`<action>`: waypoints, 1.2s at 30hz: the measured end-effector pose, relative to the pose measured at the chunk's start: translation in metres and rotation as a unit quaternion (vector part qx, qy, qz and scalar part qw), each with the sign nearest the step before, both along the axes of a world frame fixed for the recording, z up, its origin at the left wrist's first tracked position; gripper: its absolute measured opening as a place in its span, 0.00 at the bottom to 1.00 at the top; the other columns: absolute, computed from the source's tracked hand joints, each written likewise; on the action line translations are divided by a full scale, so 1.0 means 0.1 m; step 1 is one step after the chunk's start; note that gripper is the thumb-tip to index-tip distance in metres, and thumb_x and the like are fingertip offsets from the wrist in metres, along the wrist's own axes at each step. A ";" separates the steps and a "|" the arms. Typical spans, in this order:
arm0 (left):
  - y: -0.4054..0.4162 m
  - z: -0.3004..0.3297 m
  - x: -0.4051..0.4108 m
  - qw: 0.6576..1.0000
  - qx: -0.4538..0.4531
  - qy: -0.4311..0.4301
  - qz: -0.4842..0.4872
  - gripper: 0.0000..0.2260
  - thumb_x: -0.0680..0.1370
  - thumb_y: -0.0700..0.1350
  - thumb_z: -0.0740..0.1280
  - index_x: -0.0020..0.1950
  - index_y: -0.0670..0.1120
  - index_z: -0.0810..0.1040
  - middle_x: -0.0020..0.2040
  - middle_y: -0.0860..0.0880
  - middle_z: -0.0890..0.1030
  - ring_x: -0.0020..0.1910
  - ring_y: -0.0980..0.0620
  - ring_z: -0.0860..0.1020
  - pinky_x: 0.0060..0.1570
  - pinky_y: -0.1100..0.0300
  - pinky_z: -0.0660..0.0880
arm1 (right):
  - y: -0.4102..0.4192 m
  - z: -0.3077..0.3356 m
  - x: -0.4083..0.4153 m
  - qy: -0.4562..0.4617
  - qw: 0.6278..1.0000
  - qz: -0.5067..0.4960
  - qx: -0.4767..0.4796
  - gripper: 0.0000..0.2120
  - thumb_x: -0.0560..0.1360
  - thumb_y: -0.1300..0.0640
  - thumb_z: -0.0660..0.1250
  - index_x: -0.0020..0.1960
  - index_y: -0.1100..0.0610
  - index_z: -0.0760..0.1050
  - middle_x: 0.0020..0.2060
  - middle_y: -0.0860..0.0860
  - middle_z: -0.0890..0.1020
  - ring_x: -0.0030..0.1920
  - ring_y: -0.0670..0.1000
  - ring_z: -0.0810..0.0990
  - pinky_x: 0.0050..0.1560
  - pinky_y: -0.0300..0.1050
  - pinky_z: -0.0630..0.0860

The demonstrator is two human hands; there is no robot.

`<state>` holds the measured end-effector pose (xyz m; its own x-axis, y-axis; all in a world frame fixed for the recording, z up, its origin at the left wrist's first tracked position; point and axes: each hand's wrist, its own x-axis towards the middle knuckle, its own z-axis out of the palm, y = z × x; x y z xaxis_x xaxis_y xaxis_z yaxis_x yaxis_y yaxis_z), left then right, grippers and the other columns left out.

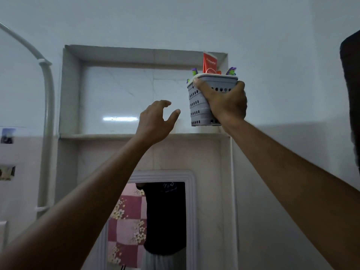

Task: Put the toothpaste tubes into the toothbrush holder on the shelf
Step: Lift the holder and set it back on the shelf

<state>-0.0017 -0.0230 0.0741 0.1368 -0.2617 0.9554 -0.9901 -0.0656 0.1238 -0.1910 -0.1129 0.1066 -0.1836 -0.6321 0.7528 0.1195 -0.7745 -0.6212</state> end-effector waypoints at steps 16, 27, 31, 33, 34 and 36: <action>-0.54 -0.39 0.45 0.992 0.055 -0.016 0.114 0.27 0.86 0.66 0.54 0.75 0.52 0.77 0.74 0.49 0.79 0.75 0.47 0.74 0.81 0.44 0.57 | -0.50 -0.12 0.58 0.073 0.996 -0.061 -0.001 0.63 0.62 0.15 0.74 0.80 0.57 0.64 0.73 0.55 0.78 0.74 0.59 0.75 0.69 0.59 0.79; -0.58 -0.42 0.52 0.988 0.059 -0.033 0.139 0.27 0.85 0.67 0.53 0.69 0.53 0.81 0.70 0.53 0.81 0.71 0.49 0.77 0.73 0.47 0.64 | -0.58 -0.33 0.60 0.136 0.985 -0.081 -0.068 0.66 0.79 0.21 0.64 0.89 0.62 0.30 0.88 0.59 0.56 0.85 0.61 0.63 0.76 0.61 0.75; -0.59 -0.41 0.51 0.988 0.062 -0.030 0.142 0.27 0.85 0.67 0.53 0.70 0.53 0.81 0.71 0.53 0.81 0.71 0.48 0.77 0.72 0.47 0.64 | -0.62 -0.30 0.64 0.214 0.970 -0.099 -0.064 0.59 0.82 0.23 0.58 0.89 0.59 0.28 0.88 0.59 0.54 0.84 0.62 0.63 0.79 0.66 0.69; -0.58 -0.41 0.50 0.987 0.067 -0.031 0.143 0.28 0.85 0.67 0.52 0.70 0.52 0.80 0.71 0.52 0.81 0.71 0.48 0.77 0.71 0.47 0.65 | -0.68 -0.33 0.68 0.244 0.963 -0.099 -0.067 0.58 0.83 0.23 0.56 0.88 0.57 0.26 0.88 0.58 0.54 0.83 0.62 0.65 0.76 0.67 0.71; -0.58 -0.40 0.51 0.987 0.069 -0.032 0.143 0.28 0.85 0.68 0.52 0.70 0.52 0.80 0.71 0.52 0.81 0.71 0.48 0.77 0.71 0.47 0.65 | -0.72 -0.36 0.69 0.257 0.960 -0.091 -0.066 0.57 0.83 0.23 0.56 0.88 0.56 0.25 0.88 0.58 0.54 0.83 0.62 0.66 0.75 0.66 0.72; -0.56 -0.40 0.50 0.987 0.072 -0.031 0.143 0.28 0.85 0.67 0.52 0.71 0.52 0.80 0.71 0.52 0.81 0.71 0.47 0.77 0.71 0.47 0.65 | -0.78 -0.42 0.68 0.280 0.956 -0.074 -0.056 0.57 0.83 0.23 0.55 0.87 0.54 0.23 0.88 0.60 0.54 0.83 0.64 0.68 0.74 0.65 0.74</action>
